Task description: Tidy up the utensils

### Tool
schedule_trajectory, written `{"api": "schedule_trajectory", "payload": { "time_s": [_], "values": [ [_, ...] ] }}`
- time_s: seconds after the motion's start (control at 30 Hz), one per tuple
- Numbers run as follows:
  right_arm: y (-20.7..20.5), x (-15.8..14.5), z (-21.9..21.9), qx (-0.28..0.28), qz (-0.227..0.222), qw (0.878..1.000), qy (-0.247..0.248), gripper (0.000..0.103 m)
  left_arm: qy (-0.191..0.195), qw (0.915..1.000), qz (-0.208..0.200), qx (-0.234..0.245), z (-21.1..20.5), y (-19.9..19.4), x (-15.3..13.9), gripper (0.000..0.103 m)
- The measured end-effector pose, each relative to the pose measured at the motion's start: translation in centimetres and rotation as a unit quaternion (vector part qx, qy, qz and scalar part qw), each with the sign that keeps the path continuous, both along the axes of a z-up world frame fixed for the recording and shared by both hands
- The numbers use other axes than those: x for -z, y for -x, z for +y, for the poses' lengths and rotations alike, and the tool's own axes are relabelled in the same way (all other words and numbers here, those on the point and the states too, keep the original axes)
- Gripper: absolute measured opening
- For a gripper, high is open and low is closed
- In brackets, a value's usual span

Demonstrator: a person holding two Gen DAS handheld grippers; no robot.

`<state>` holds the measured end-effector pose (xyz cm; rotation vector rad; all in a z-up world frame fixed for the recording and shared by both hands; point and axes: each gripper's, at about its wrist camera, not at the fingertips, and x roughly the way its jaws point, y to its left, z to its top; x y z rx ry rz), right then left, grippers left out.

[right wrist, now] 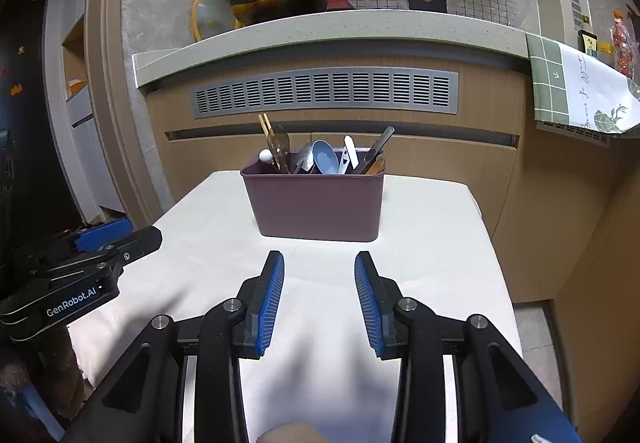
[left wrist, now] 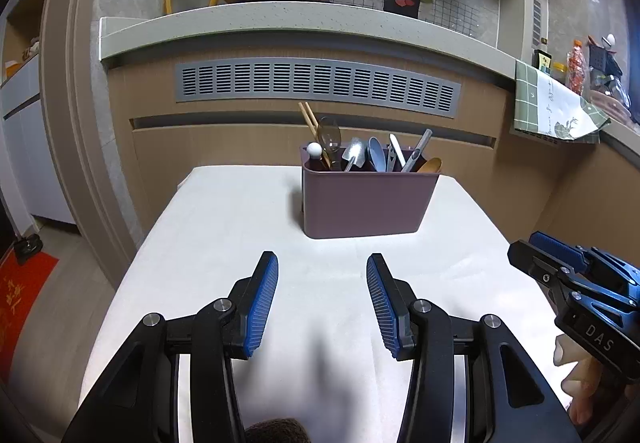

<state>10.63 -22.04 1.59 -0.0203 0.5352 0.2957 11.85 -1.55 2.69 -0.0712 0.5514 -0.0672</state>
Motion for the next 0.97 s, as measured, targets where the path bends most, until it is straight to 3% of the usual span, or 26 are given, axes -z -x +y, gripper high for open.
{"api": "schedule_trajectory", "payload": {
  "time_s": [0.97],
  "values": [
    [-0.2,0.3,-0.4,0.021,0.013,1.0,0.009,0.035,0.003,0.9996,0.021,0.016,0.1,-0.7,1.7,0.047]
  ]
}}
